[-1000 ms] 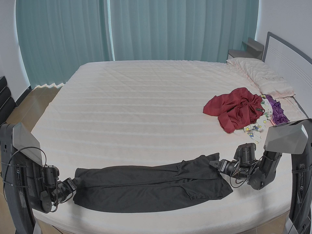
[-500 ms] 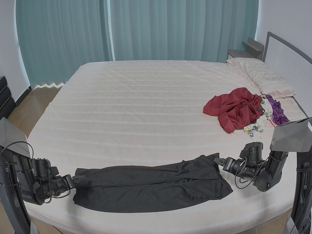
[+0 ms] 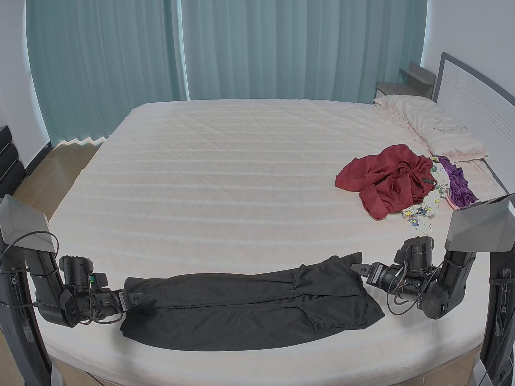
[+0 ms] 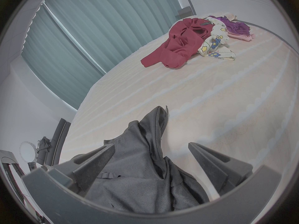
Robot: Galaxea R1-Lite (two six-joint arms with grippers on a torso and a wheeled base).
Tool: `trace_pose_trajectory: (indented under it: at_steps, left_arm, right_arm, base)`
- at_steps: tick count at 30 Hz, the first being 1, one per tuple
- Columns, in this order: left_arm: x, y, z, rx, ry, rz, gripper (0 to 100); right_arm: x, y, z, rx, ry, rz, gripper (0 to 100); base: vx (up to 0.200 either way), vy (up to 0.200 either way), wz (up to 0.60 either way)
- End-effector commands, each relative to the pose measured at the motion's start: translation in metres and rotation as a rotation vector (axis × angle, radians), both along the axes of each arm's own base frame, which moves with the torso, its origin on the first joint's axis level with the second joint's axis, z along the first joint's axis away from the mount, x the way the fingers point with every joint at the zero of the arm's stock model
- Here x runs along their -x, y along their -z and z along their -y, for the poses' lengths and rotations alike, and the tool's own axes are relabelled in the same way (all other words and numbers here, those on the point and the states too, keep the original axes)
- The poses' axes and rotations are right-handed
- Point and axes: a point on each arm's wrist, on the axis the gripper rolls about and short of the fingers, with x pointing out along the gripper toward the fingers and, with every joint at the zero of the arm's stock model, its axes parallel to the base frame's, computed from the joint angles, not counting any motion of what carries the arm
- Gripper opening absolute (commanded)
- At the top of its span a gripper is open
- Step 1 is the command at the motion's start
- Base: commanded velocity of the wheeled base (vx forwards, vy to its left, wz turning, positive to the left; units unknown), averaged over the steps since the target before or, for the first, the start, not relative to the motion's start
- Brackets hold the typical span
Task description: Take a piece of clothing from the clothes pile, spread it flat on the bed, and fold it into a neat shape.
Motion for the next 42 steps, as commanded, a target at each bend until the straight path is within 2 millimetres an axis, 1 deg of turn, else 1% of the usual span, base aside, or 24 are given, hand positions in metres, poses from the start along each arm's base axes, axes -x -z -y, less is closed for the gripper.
trace_pose_trajectory:
  at_steps: [1, 4, 8, 13, 18, 23, 28, 29, 42]
  left_arm:
    - [-0.002, 0.007, 0.007, -0.004, 0.025, -0.014, 100]
    - [-0.001, 0.011, 0.008, -0.021, 0.039, -0.025, 100]
    - [0.000, 0.020, 0.007, -0.087, 0.035, -0.049, 100]
    - [0.003, 0.021, 0.007, -0.104, 0.051, -0.054, 100]
    - [0.000, 0.019, 0.008, -0.111, 0.057, -0.027, 100]
    - [-0.004, 0.020, 0.015, -0.105, 0.080, -0.021, 100]
    - [-0.004, 0.023, 0.018, -0.106, 0.088, -0.028, 100]
    - [-0.004, 0.023, 0.018, -0.106, 0.088, -0.028, 0]
    - [0.001, 0.017, 0.015, -0.109, 0.077, -0.023, 0]
  right_arm:
    - [0.000, -0.002, 0.000, -0.002, -0.002, 0.007, 100]
    - [0.000, -0.002, 0.000, -0.002, -0.002, 0.007, 100]
    - [0.000, -0.003, -0.001, -0.002, -0.003, 0.009, 100]
    - [0.001, -0.003, -0.004, -0.004, -0.012, 0.015, 100]
    - [0.001, -0.002, -0.004, -0.006, -0.014, 0.024, 100]
    - [0.002, -0.002, -0.004, -0.006, -0.014, 0.024, 100]
    - [0.001, -0.003, -0.004, -0.006, -0.014, 0.025, 100]
    - [0.001, -0.003, -0.004, -0.006, -0.014, 0.025, 100]
    - [0.004, -0.002, -0.006, -0.005, -0.022, 0.021, 100]
  base:
    - [0.000, 0.000, 0.00]
    - [0.000, 0.000, 0.00]
    - [0.000, 0.000, 0.00]
    - [0.000, 0.000, 0.00]
    - [0.000, 0.000, 0.00]
    - [0.000, 0.000, 0.00]
    - [0.000, 0.000, 0.00]
    - [0.000, 0.000, 0.00]
    - [0.000, 0.000, 0.00]
